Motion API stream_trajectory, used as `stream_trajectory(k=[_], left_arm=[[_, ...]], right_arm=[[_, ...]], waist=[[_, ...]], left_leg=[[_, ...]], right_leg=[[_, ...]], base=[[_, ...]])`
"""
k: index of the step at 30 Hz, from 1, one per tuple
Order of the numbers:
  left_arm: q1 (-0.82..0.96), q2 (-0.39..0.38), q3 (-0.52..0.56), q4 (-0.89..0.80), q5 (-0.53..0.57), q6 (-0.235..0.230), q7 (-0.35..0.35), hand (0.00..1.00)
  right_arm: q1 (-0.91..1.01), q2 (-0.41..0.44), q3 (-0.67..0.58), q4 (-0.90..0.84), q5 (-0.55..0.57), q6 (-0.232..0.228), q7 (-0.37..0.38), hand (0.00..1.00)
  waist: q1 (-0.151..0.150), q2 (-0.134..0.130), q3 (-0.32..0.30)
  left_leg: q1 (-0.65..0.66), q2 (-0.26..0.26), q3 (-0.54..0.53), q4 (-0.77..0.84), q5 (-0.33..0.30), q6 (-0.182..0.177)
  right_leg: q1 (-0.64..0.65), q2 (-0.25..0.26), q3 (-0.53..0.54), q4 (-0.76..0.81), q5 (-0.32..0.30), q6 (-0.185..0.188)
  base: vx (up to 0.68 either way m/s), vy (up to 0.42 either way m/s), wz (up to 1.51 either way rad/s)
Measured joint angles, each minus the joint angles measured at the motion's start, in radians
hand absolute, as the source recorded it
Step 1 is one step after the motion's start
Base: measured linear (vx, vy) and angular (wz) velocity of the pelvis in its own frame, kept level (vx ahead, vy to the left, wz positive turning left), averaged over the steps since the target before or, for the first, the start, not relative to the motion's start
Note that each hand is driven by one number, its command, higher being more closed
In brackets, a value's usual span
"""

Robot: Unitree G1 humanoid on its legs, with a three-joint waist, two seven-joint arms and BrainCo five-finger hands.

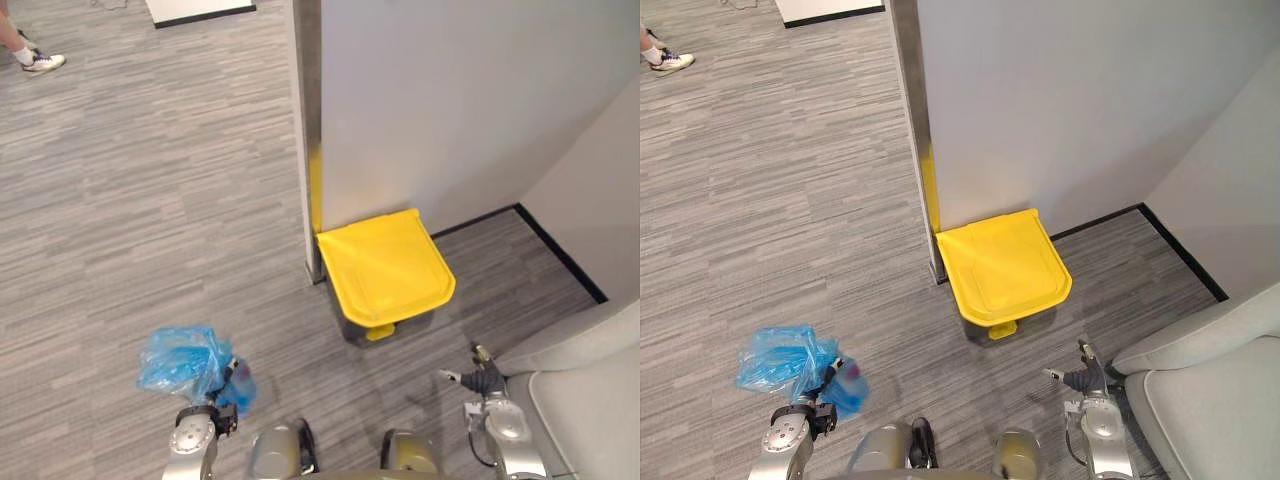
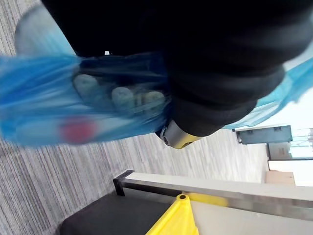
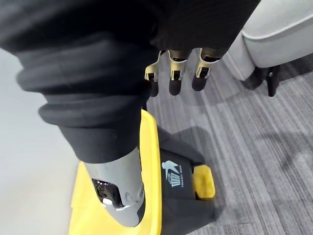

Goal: Gather rubbish on tea table into small bin, then transfer packed bag to large trash can.

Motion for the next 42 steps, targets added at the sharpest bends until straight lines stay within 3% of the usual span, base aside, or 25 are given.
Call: stream_trajectory(k=[3,7,15,19,21,23,24,25,26,27,28,29,30,31,32,33,34,36,39,42], left_arm=[[-0.011,0.041,0.007,0.004,0.0,-0.002,0.016,1.0],[-0.007,0.033,0.041,0.011,0.0,-0.003,0.018,1.0],[-0.002,-0.022,0.037,0.031,0.001,0.0,0.013,1.0],[0.02,-0.023,0.027,-0.009,0.0,0.0,0.013,1.0],[0.021,-0.017,0.011,-0.017,-0.001,0.001,0.016,1.0],[0.018,-0.005,-0.009,-0.017,-0.002,0.001,0.018,1.0],[0.008,0.005,-0.021,-0.011,-0.002,0.0,0.017,1.0],[-0.027,0.011,-0.022,0.016,-0.003,0.0,0.017,1.0],[-0.034,0.013,-0.022,0.023,-0.003,0.0,0.018,1.0],[-0.067,0.027,-0.02,0.048,-0.003,-0.001,0.02,1.0],[-0.079,0.029,-0.016,0.06,-0.003,-0.001,0.023,1.0],[-0.091,0.024,-0.015,0.073,-0.004,0.0,0.028,1.0],[-0.103,0.013,-0.019,0.079,-0.004,0.0,0.038,1.0],[-0.119,0.029,-0.018,0.077,-0.004,0.0,0.04,1.0],[-0.132,0.038,-0.018,0.077,-0.004,0.0,0.041,1.0],[-0.155,0.04,-0.016,0.073,-0.004,-0.001,0.046,1.0],[-0.161,0.04,-0.014,0.061,-0.005,-0.003,0.049,1.0],[-0.171,0.041,-0.018,0.041,-0.006,-0.002,0.061,1.0],[-0.216,0.031,-0.054,0.035,-0.014,-0.003,0.057,1.0],[-0.221,0.026,-0.055,0.034,-0.014,-0.01,0.056,1.0]], right_arm=[[0.002,0.0,0.0,0.027,0.0,0.0,0.0,0.0],[-0.006,-0.006,-0.001,0.026,0.0,0.001,0.0,0.0],[-0.007,0.002,-0.003,0.024,0.001,0.001,-0.002,0.0],[0.0,0.009,-0.003,0.004,0.002,0.001,-0.006,0.0],[0.014,0.011,-0.004,-0.015,0.004,0.006,-0.008,0.0],[0.017,0.011,-0.004,-0.018,0.005,0.015,-0.008,0.0],[0.008,0.01,-0.005,-0.018,0.005,0.018,-0.01,0.0],[-0.01,0.002,-0.01,-0.013,0.01,0.02,-0.019,0.0],[-0.013,0.0,-0.012,-0.012,0.011,0.02,-0.02,0.0],[-0.027,-0.01,-0.013,-0.012,0.013,0.022,-0.027,0.0],[-0.03,-0.016,-0.013,-0.012,0.013,0.025,-0.03,0.0],[-0.033,-0.029,-0.013,-0.011,0.013,0.027,-0.032,0.0],[-0.053,-0.054,-0.015,-0.002,0.013,0.029,-0.039,0.0],[-0.07,-0.055,-0.032,-0.003,0.015,0.027,-0.042,0.0],[-0.064,-0.054,-0.045,-0.005,0.021,0.027,-0.042,0.0],[-0.045,-0.056,-0.082,-0.006,0.041,0.031,-0.043,0.0],[-0.037,-0.054,-0.105,-0.015,0.05,0.035,-0.044,0.0],[-0.049,-0.047,-0.118,-0.046,0.056,0.034,-0.044,0.0],[-0.051,-0.026,-0.118,-0.064,0.073,0.033,-0.041,0.0],[-0.074,-0.004,-0.104,-0.062,0.08,0.033,-0.036,0.0]], waist=[[0.001,-0.006,-0.002],[0.002,0.011,-0.009],[0.004,0.009,-0.011],[0.006,0.004,-0.008],[0.003,0.009,0.009],[0.008,0.02,0.019],[0.004,0.017,0.024],[0.004,0.015,0.049],[0.004,0.014,0.054],[0.001,0.006,0.085],[0.001,0.001,0.097],[0.001,0.004,0.103],[0.004,0.043,0.125],[0.003,0.051,0.132],[0.0,0.049,0.134],[0.0,0.054,0.136],[0.004,0.053,0.136],[0.004,0.063,0.139],[0.003,0.064,0.139],[-0.003,0.066,0.139]], left_leg=[[0.004,-0.004,-0.014,0.012,0.003,0.004],[0.0,0.004,-0.066,0.006,0.006,-0.002],[-0.015,0.023,-0.063,0.019,-0.014,-0.012],[-0.027,0.04,-0.059,0.121,-0.113,-0.015],[0.013,0.035,-0.063,0.137,-0.147,0.018],[0.045,0.038,-0.063,0.146,-0.168,0.027],[0.057,0.038,-0.065,0.157,-0.184,0.028],[0.074,0.038,-0.072,0.185,-0.206,0.025],[0.077,0.037,-0.071,0.193,-0.211,0.022],[0.085,0.035,-0.085,0.252,-0.247,-0.005],[0.099,0.035,-0.103,0.288,-0.279,-0.019],[0.11,0.041,-0.123,0.306,-0.303,-0.028],[0.12,0.061,-0.157,0.307,-0.323,-0.04],[0.114,0.061,-0.198,0.285,-0.331,-0.046],[0.116,0.054,-0.226,0.275,-0.334,-0.052],[0.131,0.053,-0.268,0.258,-0.342,-0.066],[0.147,0.066,-0.287,0.252,-0.353,-0.086],[0.139,0.107,-0.301,0.252,-0.352,-0.114],[0.102,0.133,-0.355,0.253,-0.293,-0.129],[0.088,0.163,-0.369,0.189,-0.282,-0.14]], right_leg=[[-0.012,0.009,-0.032,-0.083,0.007,-0.032],[0.027,0.028,-0.053,-0.149,0.016,-0.022],[0.06,0.057,-0.046,-0.244,0.075,-0.019],[-0.008,0.04,-0.027,-0.056,0.011,-0.019],[-0.098,0.008,-0.055,0.155,-0.012,-0.031],[-0.157,0.003,-0.086,0.136,-0.024,-0.03],[-0.207,-0.001,-0.107,0.073,-0.005,-0.017],[-0.255,-0.006,-0.135,-0.055,0.079,0.001],[-0.262,-0.008,-0.143,-0.086,0.099,0.01],[-0.279,-0.02,-0.195,-0.185,0.15,0.017],[-0.275,-0.023,-0.209,-0.206,0.15,0.02],[-0.269,-0.018,-0.198,-0.193,0.187,0.002],[-0.276,0.006,-0.175,-0.144,0.176,0.029],[-0.316,0.037,-0.093,-0.068,0.144,0.048],[-0.334,0.054,-0.047,-0.02,0.127,0.029],[-0.359,0.069,-0.019,0.078,0.059,-0.009],[-0.384,0.068,-0.026,0.17,-0.016,-0.018],[-0.41,0.072,-0.071,0.233,-0.083,-0.009],[-0.414,0.083,-0.119,0.224,-0.096,-0.006],[-0.419,0.096,-0.159,0.179,-0.092,-0.014]], base=[[0.07,-0.05,0.14],[0.06,-0.085,0.09],[0.02,0.007,-0.08],[-0.03,0.073,-0.2],[0.04,0.053,-0.08],[0.1,0.006,-0.1],[0.2,-0.053,0.16],[0.16,-0.054,0.21],[0.21,-0.111,0.41],[0.15,-0.114,0.47],[0.21,-0.16,0.56],[0.24,-0.154,0.3],[0.32,-0.2,0.36],[0.32,-0.211,0.48],[0.3,-0.258,0.83],[0.33,-0.262,0.78],[0.41,-0.295,0.55],[0.36,-0.237,0.12],[0.18,-0.227,0.18],[0.02,-0.198,0.17]])
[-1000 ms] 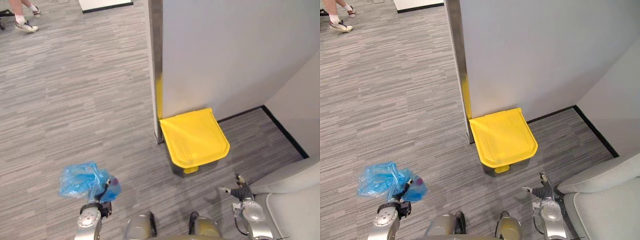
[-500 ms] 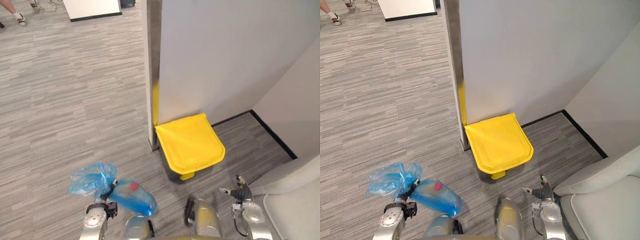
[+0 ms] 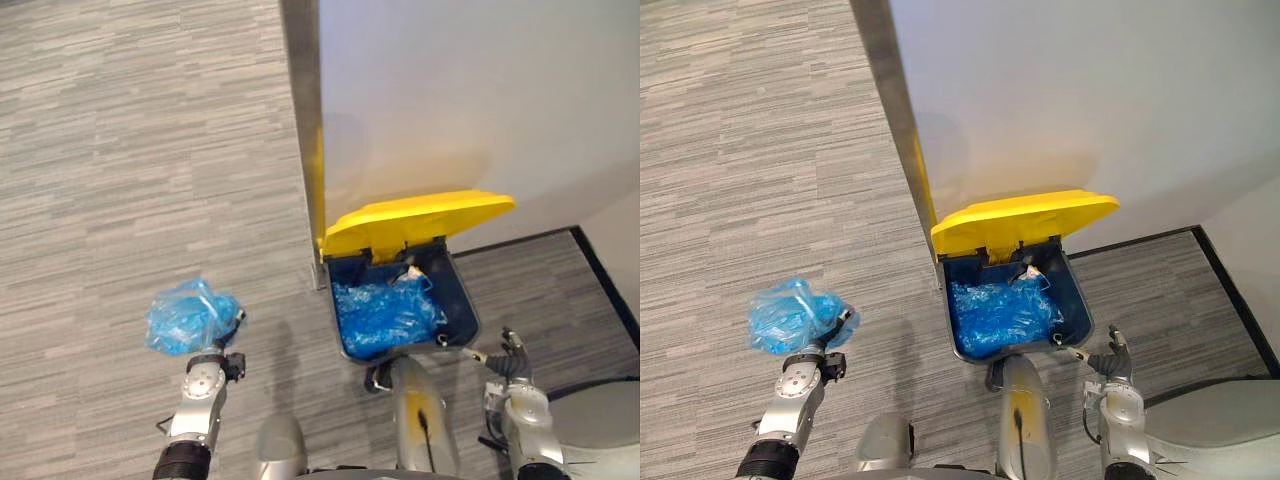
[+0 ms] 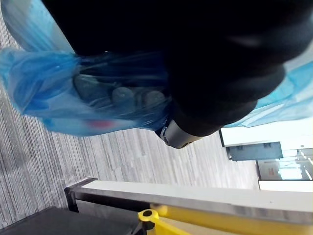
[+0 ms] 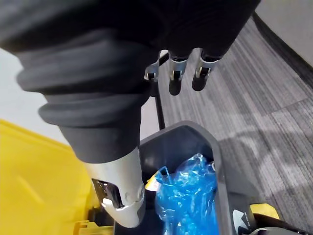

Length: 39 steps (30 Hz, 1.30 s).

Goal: Gather rubbish on tea table into small bin, then transfer packed bag to large trash can.

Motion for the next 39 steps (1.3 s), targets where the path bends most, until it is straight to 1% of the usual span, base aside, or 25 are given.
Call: stream_trajectory(k=[2,3,4,5,6,7,8,9,12,13,14,15,16,17,18,19,23,27,29,32,34,35,36,37,39], left_arm=[[0.0,0.005,0.001,0.004,0.0,0.0,0.0,1.0],[0.005,0.015,0.001,0.008,0.0,0.0,-0.001,1.0],[0.01,0.017,0.002,0.015,0.0,0.0,-0.001,1.0],[0.03,0.013,0.008,0.021,0.0,0.0,0.0,1.0],[0.034,0.015,0.008,0.023,0.001,0.0,0.0,1.0],[0.031,0.012,0.006,0.023,0.001,0.0,-0.001,1.0],[0.025,0.007,-0.003,0.024,0.001,-0.001,-0.003,1.0],[0.017,0.001,-0.005,0.024,0.001,-0.005,-0.008,1.0],[0.022,-0.001,-0.004,0.024,-0.002,-0.013,-0.012,1.0],[0.027,-0.001,-0.003,0.024,-0.014,-0.019,-0.011,1.0],[0.03,-0.003,-0.004,0.024,-0.023,-0.024,-0.01,1.0],[0.031,-0.006,-0.004,0.024,-0.031,-0.024,-0.01,1.0],[0.03,-0.008,-0.004,0.024,-0.046,-0.032,-0.008,1.0],[0.028,-0.012,-0.005,0.021,-0.05,-0.036,-0.006,1.0],[0.002,-0.008,-0.006,0.021,-0.055,-0.041,-0.003,1.0],[-0.014,-0.009,-0.007,0.02,-0.064,-0.047,0.006,1.0],[0.022,-0.007,-0.023,-0.044,-0.074,-0.059,0.008,1.0],[0.001,-0.009,-0.064,-0.093,-0.091,-0.078,0.005,1.0],[0.0,-0.009,-0.085,-0.123,-0.108,-0.08,0.0,1.0],[0.008,-0.005,-0.106,-0.181,-0.131,-0.08,-0.005,1.0],[-0.004,-0.003,-0.142,-0.211,-0.148,-0.08,-0.02,1.0],[-0.014,-0.003,-0.174,-0.244,-0.158,-0.08,-0.023,1.0],[-0.032,0.0,-0.206,-0.272,-0.171,-0.081,-0.03,1.0],[-0.063,0.004,-0.237,-0.288,-0.189,-0.082,-0.042,1.0],[-0.076,-0.004,-0.256,-0.331,-0.209,-0.085,-0.04,1.0]], right_arm=[[-0.013,0.002,0.039,0.008,0.0,0.0,0.0,0.0],[-0.015,0.002,0.078,0.011,-0.001,0.001,0.01,0.0],[-0.016,0.001,0.098,0.012,-0.001,0.001,0.016,0.0],[-0.06,-0.01,0.142,0.021,-0.002,0.001,0.021,0.0],[-0.119,-0.022,0.175,0.023,-0.004,-0.003,0.021,0.0],[-0.149,-0.032,0.19,0.027,-0.009,-0.005,0.021,0.0],[-0.207,-0.049,0.195,0.039,-0.01,-0.012,0.019,0.0],[-0.266,-0.07,0.201,0.047,-0.01,-0.013,0.017,0.0],[-0.382,-0.127,0.24,0.065,-0.01,-0.019,0.015,0.0],[-0.44,-0.159,0.254,0.099,-0.008,-0.016,0.007,0.0],[-0.483,-0.188,0.262,0.129,-0.008,-0.016,0.004,0.0],[-0.529,-0.22,0.264,0.137,-0.006,-0.016,-0.001,0.0],[-0.582,-0.251,0.272,0.137,0.003,-0.017,-0.01,0.0],[-0.618,-0.274,0.277,0.137,0.008,-0.019,-0.012,0.0],[-0.661,-0.312,0.278,0.139,0.014,-0.021,-0.017,0.0],[-0.709,-0.34,0.294,0.148,0.029,-0.021,-0.026,0.0],[-0.816,-0.372,0.318,0.159,0.057,-0.022,-0.032,0.0],[-0.829,-0.423,0.349,0.165,0.08,-0.022,-0.03,0.0],[-0.839,-0.432,0.35,0.165,0.083,-0.028,-0.03,0.0],[-0.863,-0.441,0.39,0.164,0.088,-0.039,-0.025,0.0],[-0.871,-0.443,0.394,0.163,0.088,-0.041,-0.015,0.0],[-0.88,-0.447,0.415,0.163,0.088,-0.041,-0.007,0.0],[-0.886,-0.449,0.428,0.16,0.088,-0.042,-0.006,0.0],[-0.886,-0.455,0.43,0.16,0.089,-0.042,-0.006,0.0],[-0.914,-0.458,0.453,0.16,0.089,-0.044,-0.007,0.0]], waist=[[0.005,-0.002,-0.001],[0.007,-0.014,-0.007],[0.004,-0.02,-0.01],[0.007,-0.013,-0.014],[0.007,-0.012,-0.014],[0.003,-0.01,-0.015],[0.006,-0.005,-0.016],[0.008,-0.004,-0.015],[0.007,-0.003,-0.013],[0.011,-0.003,-0.013],[0.009,-0.002,-0.01],[0.01,0.0,-0.009],[0.01,0.005,-0.003],[0.002,0.023,0.004],[0.008,0.017,0.024],[0.011,0.008,0.038],[0.018,0.008,0.04],[0.028,0.014,0.046],[0.027,0.016,0.051],[0.024,0.015,0.052],[0.021,0.015,0.052],[0.014,0.018,0.054],[0.031,0.029,0.068],[0.008,0.015,0.083],[0.003,0.025,0.092]], left_leg=[[-0.028,0.015,-0.033,-0.055,-0.002,-0.002],[-0.044,0.014,-0.057,-0.076,0.003,-0.01],[-0.048,0.01,-0.074,-0.088,0.011,-0.026],[-0.05,0.012,-0.089,-0.135,0.035,-0.057],[-0.08,0.011,-0.095,-0.127,0.057,-0.042],[-0.105,0.008,-0.093,-0.1,0.068,-0.048],[-0.142,-0.014,-0.093,-0.06,0.083,-0.053],[-0.152,-0.003,-0.098,-0.063,0.091,-0.05],[-0.149,-0.004,-0.109,-0.128,0.093,-0.053],[-0.151,-0.005,-0.113,-0.16,0.096,-0.059],[-0.172,-0.009,-0.111,-0.106,0.095,-0.061],[-0.212,-0.035,-0.096,0.012,0.09,-0.06],[-0.234,-0.059,-0.073,0.072,0.092,-0.055],[-0.23,-0.056,-0.048,0.048,0.081,-0.032],[-0.235,-0.046,-0.041,0.039,0.051,-0.032],[-0.241,-0.054,-0.053,0.023,0.051,-0.033],[-0.243,-0.061,-0.09,-0.027,0.055,-0.04],[-0.256,-0.044,-0.108,-0.018,0.056,-0.04],[-0.243,-0.043,-0.109,-0.038,0.056,-0.042],[-0.236,-0.042,-0.117,-0.063,0.064,-0.058],[-0.248,-0.05,-0.131,-0.026,0.063,-0.056],[-0.262,-0.057,-0.124,0.002,0.062,-0.052],[-0.25,-0.036,-0.127,-0.005,0.073,-0.042],[-0.234,-0.057,-0.135,-0.005,0.077,-0.047],[-0.229,-0.057,-0.136,-0.025,0.092,-0.077]], right_leg=[[-0.011,0.003,-0.028,-0.032,0.006,0.009],[-0.037,0.026,0.043,0.006,0.024,-0.05],[-0.029,0.034,0.082,-0.01,0.013,-0.051],[-0.031,0.039,0.05,-0.042,0.023,-0.058],[-0.04,0.03,0.024,-0.062,0.036,-0.045],[-0.046,0.029,0.014,-0.064,0.037,-0.047],[-0.05,0.022,-0.005,-0.063,0.046,-0.06],[-0.052,0.021,-0.016,-0.058,0.05,-0.058],[-0.055,0.02,-0.018,-0.086,0.057,-0.057],[-0.054,0.022,-0.024,-0.12,0.076,-0.067],[-0.056,0.018,-0.033,-0.136,0.079,-0.067],[-0.065,0.017,-0.038,-0.152,0.099,-0.071],[-0.068,0.019,-0.043,-0.16,0.127,-0.073],[-0.068,0.027,-0.052,-0.158,0.132,-0.065],[-0.074,0.029,-0.047,-0.155,0.143,-0.066],[-0.075,0.034,-0.037,-0.181,0.159,-0.072],[-0.075,0.046,-0.063,-0.235,0.163,-0.074],[-0.072,0.065,-0.087,-0.233,0.162,-0.075],[-0.066,0.063,-0.091,-0.23,0.161,-0.076],[-0.061,0.066,-0.111,-0.238,0.15,-0.093],[-0.058,0.068,-0.117,-0.244,0.15,-0.093],[-0.056,0.068,-0.128,-0.245,0.151,-0.091],[-0.063,0.065,-0.128,-0.168,0.161,-0.106],[-0.072,0.052,0.046,-0.065,0.121,-0.157],[-0.065,0.051,0.022,-0.085,0.116,-0.143]], base=[[-0.09,-0.192,0.44],[-0.1,-0.224,0.64],[-0.04,-0.242,0.53],[0.01,-0.25,0.44],[0.02,-0.198,0.33],[-0.05,-0.174,0.4],[-0.09,-0.118,0.35],[-0.1,-0.147,0.32],[-0.06,-0.126,0.25],[-0.06,-0.111,0.17],[-0.11,-0.107,0.11],[-0.15,-0.073,-0.04],[-0.16,-0.036,-0.06],[-0.16,-0.007,0.08],[-0.15,-0.031,0.26],[-0.15,-0.045,0.28],[-0.03,-0.095,0.2],[0.0,-0.086,0.06],[-0.01,-0.095,0.11],[0.0,-0.091,0.11],[-0.01,-0.065,0.09],[-0.05,-0.029,-0.07],[-0.06,-0.059,0.32],[0.0,-0.081,0.43],[0.04,-0.104,0.32]])
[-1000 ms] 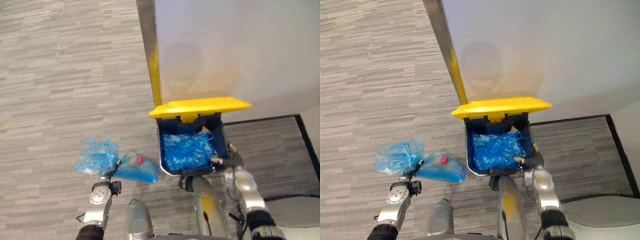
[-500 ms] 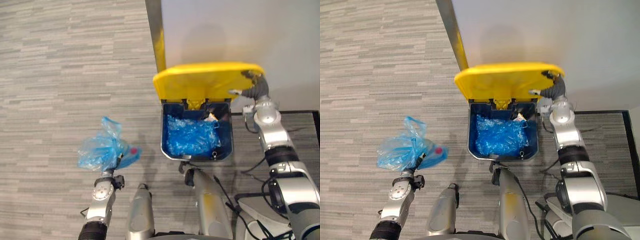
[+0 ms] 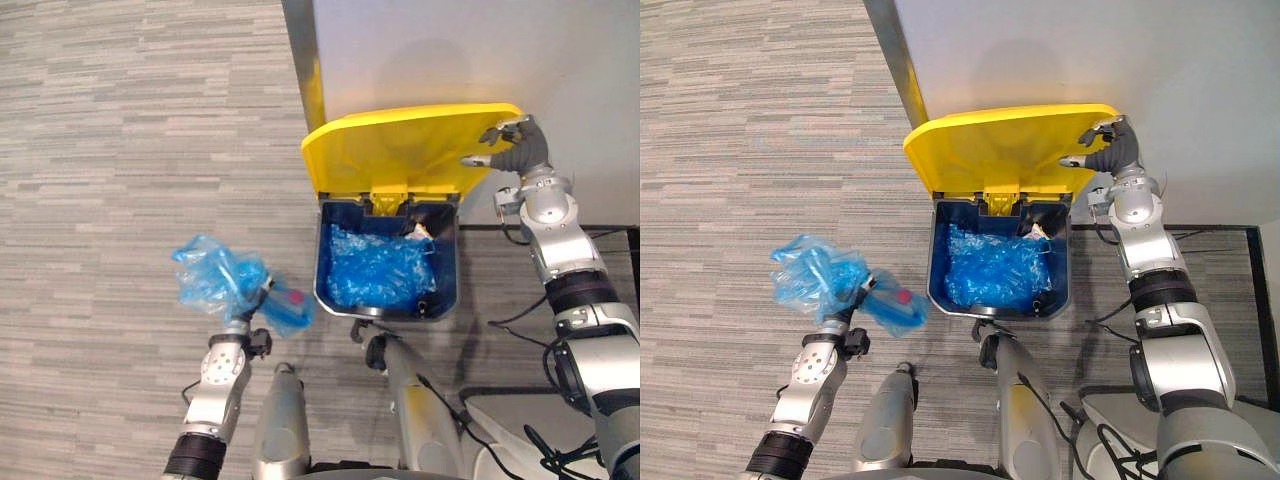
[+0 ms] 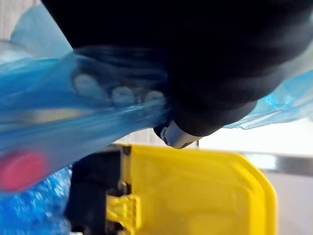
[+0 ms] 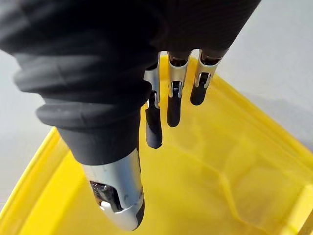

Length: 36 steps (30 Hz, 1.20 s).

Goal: Gather rubbish on tea table into small bin, then transfer packed bag to large trash can.

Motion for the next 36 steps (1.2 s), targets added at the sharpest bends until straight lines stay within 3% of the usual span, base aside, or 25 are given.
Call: stream_trajectory(k=[2,4,5,8,12,18,24,28,33,34,36], left_arm=[[-0.043,0.005,-0.069,-0.109,-0.024,-0.016,-0.001,1.0],[-0.141,0.004,-0.171,-0.138,-0.039,-0.037,-0.003,1.0],[-0.178,0.004,-0.203,-0.138,-0.04,-0.038,-0.004,1.0],[-0.298,-0.008,-0.308,-0.137,-0.045,-0.047,-0.019,1.0],[-0.377,-0.01,-0.381,-0.088,-0.042,-0.049,-0.019,1.0],[-0.491,-0.026,-0.363,0.086,0.015,-0.043,0.025,1.0],[-0.497,-0.023,-0.299,0.22,0.125,-0.037,0.046,1.0],[-0.551,-0.041,-0.195,0.441,0.2,0.016,0.095,1.0],[-0.584,-0.032,-0.154,0.62,0.268,0.067,0.116,1.0],[-0.589,-0.035,-0.141,0.653,0.285,0.074,0.116,0.0],[-0.604,-0.042,-0.134,0.704,0.318,0.085,0.116,0.0]], right_arm=[[-0.033,0.0,0.028,0.001,0.0,0.0,0.002,0.0],[-0.038,-0.001,0.051,0.002,0.001,0.002,0.006,0.0],[-0.039,-0.001,0.051,0.002,0.002,0.002,0.006,0.0],[-0.078,0.006,0.096,0.014,0.025,0.005,0.007,0.0],[-0.187,0.014,0.126,0.014,0.042,0.0,0.011,0.0],[-0.267,0.012,0.143,0.014,0.042,-0.021,0.001,0.0],[-0.277,0.008,0.193,0.013,0.042,-0.027,0.0,0.0],[-0.277,0.001,0.196,-0.044,0.042,-0.031,-0.002,0.0],[-0.272,-0.007,0.195,-0.082,0.042,-0.043,-0.002,0.0],[-0.271,-0.006,0.195,-0.082,0.041,-0.043,-0.002,0.0],[-0.261,0.003,0.195,-0.081,0.041,-0.043,-0.002,0.0]], waist=[[0.005,0.007,0.004],[-0.006,0.008,0.004],[-0.009,0.009,0.005],[-0.017,0.004,0.011],[-0.037,0.005,0.011],[-0.054,0.005,0.011],[-0.054,0.004,0.011],[-0.056,0.001,0.014],[-0.058,-0.011,0.058],[-0.057,-0.012,0.069],[-0.056,-0.016,0.076]], left_leg=[[-0.016,0.0,-0.004,0.039,0.004,-0.01],[-0.006,-0.021,0.034,0.092,-0.003,0.005],[-0.001,-0.024,0.049,0.082,-0.015,0.027],[0.006,-0.033,0.085,0.058,-0.013,0.024],[0.009,-0.033,0.095,0.042,-0.013,0.024],[0.02,-0.031,0.118,0.014,0.002,0.032],[0.021,-0.029,0.142,-0.004,0.004,0.032],[-0.013,-0.027,0.152,0.001,0.004,0.032],[-0.057,-0.026,0.165,0.007,0.004,0.032],[-0.062,-0.027,0.166,0.006,0.005,0.031],[-0.063,-0.028,0.167,0.003,0.006,0.029]], right_leg=[[-0.001,-0.002,-0.029,-0.025,0.007,0.003],[0.005,-0.017,-0.055,-0.033,0.02,0.001],[0.005,-0.021,-0.057,-0.035,0.024,0.003],[0.009,-0.038,-0.042,-0.059,0.051,0.035],[0.021,-0.025,-0.042,-0.117,0.097,0.025],[0.021,-0.007,-0.022,-0.139,0.113,0.013],[0.016,0.005,-0.012,-0.17,0.134,0.016],[-0.019,0.013,0.0,-0.19,0.151,0.02],[-0.071,0.019,0.008,-0.181,0.155,0.022],[-0.077,0.019,0.008,-0.18,0.155,0.022],[-0.082,0.021,0.008,-0.175,0.158,0.017]], base=[[0.01,-0.063,-0.05],[0.01,0.028,0.08],[-0.02,0.059,0.14],[-0.09,0.067,-0.11],[-0.04,0.041,-0.13],[0.01,-0.001,-0.14],[0.02,0.009,-0.11],[0.02,-0.001,-0.09],[0.05,-0.014,-0.08],[0.06,-0.013,-0.03],[0.06,0.009,-0.04]])
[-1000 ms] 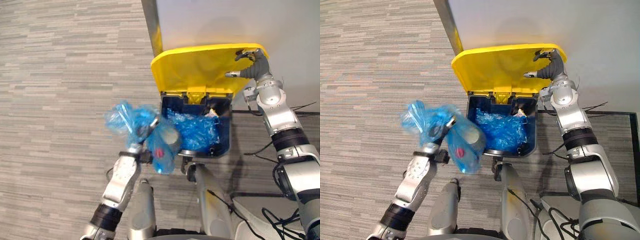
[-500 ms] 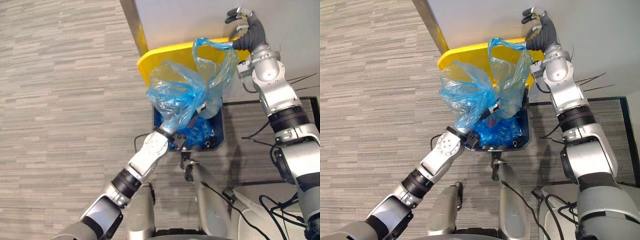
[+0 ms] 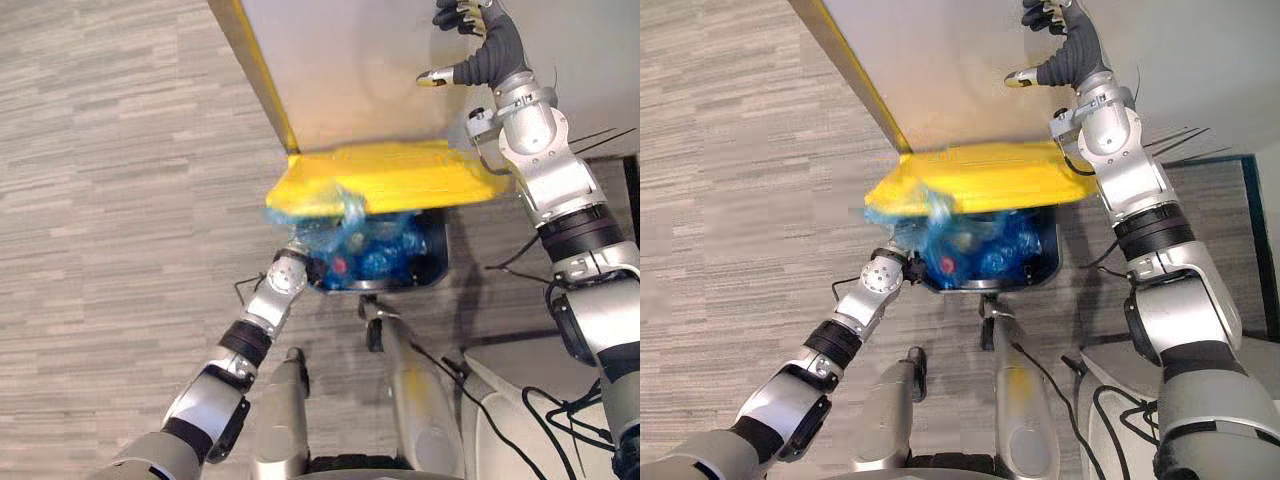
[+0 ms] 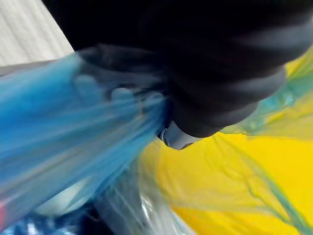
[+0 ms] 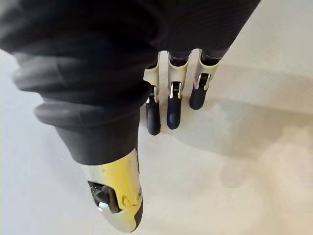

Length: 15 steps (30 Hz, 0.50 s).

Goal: Gather rubbish on tea table into small bin, then transfer packed bag to large trash can.

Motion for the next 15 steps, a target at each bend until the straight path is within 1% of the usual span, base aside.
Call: stream_trajectory(k=[5,10,13,15], left_arm=[[-0.04,0.0,0.02,0.025,0.039,0.01,-0.001,0.0],[-0.047,-0.001,0.03,0.033,0.056,0.01,-0.003,0.0],[-0.043,0.001,0.03,0.044,0.061,0.01,-0.006,0.0],[-0.034,0.005,0.03,0.043,0.061,0.01,-0.007,0.0]], right_arm=[[0.003,0.029,-0.002,0.0,-0.001,0.0,-0.001,0.0],[0.014,0.032,-0.008,0.001,-0.003,0.0,-0.001,0.0],[0.046,0.047,-0.049,0.0,-0.015,0.0,-0.001,0.0],[0.068,0.05,-0.051,0.0,-0.021,0.0,0.0,0.0]], waist=[[-0.002,-0.004,0.002],[-0.011,-0.004,0.002],[-0.01,-0.004,0.002],[-0.01,-0.005,0.002]], left_leg=[[0.003,-0.006,0.016,0.0,-0.005,0.009],[0.01,-0.021,0.014,0.0,-0.007,0.014],[0.013,-0.029,0.011,0.003,-0.007,0.015],[0.023,-0.037,0.008,0.005,-0.009,0.018]], right_leg=[[-0.014,-0.005,0.019,0.017,-0.003,0.003],[-0.014,-0.022,0.022,0.033,-0.011,0.013],[-0.008,-0.033,0.022,0.037,-0.012,0.013],[0.0,-0.041,0.022,0.046,-0.018,0.023]], base=[[0.05,0.021,-0.07],[0.02,0.02,0.03],[-0.01,0.012,0.07],[-0.01,0.008,0.06]])
